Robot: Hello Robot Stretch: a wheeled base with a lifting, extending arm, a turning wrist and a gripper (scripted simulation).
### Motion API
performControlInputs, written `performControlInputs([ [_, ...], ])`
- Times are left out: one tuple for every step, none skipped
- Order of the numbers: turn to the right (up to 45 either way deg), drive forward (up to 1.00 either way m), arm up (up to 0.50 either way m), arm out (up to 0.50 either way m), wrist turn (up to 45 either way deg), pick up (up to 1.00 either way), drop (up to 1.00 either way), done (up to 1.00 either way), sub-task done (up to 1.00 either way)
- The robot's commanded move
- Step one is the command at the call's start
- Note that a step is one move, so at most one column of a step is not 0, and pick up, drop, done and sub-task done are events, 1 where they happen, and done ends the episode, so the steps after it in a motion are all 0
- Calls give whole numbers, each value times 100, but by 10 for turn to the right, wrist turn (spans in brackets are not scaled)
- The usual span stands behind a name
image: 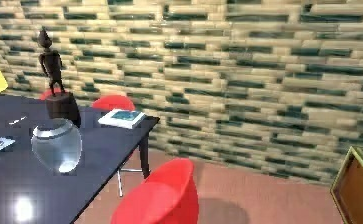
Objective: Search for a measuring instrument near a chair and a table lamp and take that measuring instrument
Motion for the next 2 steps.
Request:
performControlInputs([
  [450,0,0,0,0,0,0,0,0],
  [60,0,0,0,0,0,0,0,0],
])
